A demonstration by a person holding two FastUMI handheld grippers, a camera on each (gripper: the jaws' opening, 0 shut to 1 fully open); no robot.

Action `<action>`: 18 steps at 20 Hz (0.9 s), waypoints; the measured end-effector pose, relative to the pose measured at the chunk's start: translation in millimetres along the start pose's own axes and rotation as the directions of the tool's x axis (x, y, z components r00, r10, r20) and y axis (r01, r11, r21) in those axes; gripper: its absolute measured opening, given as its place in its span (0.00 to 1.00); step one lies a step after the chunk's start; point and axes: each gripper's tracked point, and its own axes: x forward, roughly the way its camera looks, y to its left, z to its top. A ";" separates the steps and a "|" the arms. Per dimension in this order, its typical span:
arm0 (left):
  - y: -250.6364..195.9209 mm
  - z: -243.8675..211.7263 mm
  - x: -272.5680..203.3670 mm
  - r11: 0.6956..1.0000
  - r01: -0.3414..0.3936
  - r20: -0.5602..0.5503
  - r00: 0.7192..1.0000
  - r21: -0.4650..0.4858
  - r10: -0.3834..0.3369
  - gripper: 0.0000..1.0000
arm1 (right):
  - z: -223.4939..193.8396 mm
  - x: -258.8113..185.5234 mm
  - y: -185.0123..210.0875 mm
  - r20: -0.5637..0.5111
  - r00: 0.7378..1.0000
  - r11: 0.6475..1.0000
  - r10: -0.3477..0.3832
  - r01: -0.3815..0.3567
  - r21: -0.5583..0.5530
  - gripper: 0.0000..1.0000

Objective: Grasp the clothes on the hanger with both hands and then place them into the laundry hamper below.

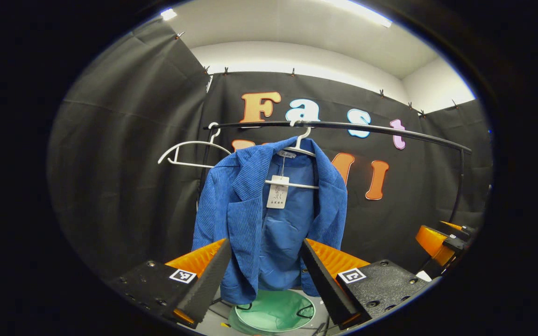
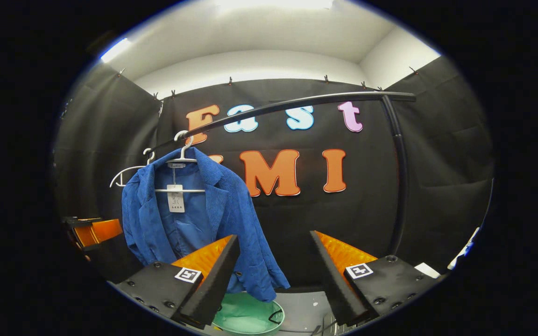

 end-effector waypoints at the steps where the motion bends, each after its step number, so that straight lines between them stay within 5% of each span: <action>1: 4.4 -0.6 7.5 1.000 0.003 -0.003 1.000 0.004 -0.003 0.93 | -0.5 3.4 6.6 0.001 1.000 1.000 0.001 -0.001 -0.004 0.97; 18: 56.4 0.0 114.3 0.998 0.057 -0.016 0.998 0.005 -0.057 0.95 | -8.0 107.3 121.4 -0.035 0.995 0.996 0.092 -0.092 0.012 0.97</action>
